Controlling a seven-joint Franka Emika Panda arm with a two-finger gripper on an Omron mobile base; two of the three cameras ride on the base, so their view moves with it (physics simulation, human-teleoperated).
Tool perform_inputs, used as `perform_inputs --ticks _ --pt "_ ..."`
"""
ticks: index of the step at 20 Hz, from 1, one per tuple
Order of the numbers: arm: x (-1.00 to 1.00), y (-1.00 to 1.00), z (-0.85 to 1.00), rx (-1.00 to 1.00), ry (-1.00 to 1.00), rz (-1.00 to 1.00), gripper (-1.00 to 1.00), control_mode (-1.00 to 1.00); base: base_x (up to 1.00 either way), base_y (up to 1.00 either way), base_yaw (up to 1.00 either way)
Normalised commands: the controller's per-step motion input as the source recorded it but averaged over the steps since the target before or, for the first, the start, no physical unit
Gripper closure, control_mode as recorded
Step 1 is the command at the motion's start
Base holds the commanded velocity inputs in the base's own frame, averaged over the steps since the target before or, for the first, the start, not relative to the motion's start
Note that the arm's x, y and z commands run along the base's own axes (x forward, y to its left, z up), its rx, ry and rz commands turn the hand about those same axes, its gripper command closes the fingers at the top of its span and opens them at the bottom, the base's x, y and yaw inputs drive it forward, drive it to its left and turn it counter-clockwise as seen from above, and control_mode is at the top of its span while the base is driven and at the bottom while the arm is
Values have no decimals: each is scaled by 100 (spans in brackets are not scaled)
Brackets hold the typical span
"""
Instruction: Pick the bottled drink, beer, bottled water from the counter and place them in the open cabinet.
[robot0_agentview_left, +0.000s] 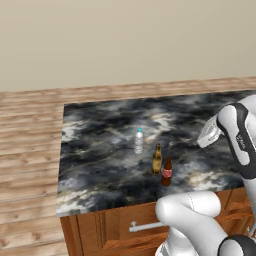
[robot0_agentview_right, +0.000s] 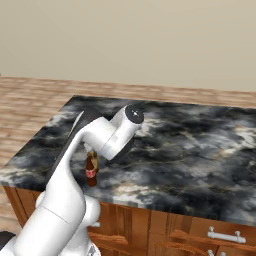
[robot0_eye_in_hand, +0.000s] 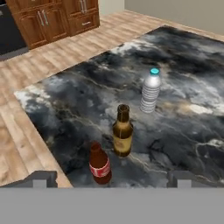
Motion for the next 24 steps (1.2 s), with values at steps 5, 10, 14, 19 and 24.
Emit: perform_inputs --ticks 5,10,14,19,24 --pt "0 -28 -25 8 -20 22 -100 -100 0 0 0" --pt "0 -13 -40 5 -15 20 -100 -100 0 0 0" --pt "0 -1 -23 3 -13 13 -100 -100 0 0 0" --pt "3 0 -14 0 -8 8 -100 -100 0 0 0" --pt "2 0 -30 1 0 5 -100 -100 0 0 0"
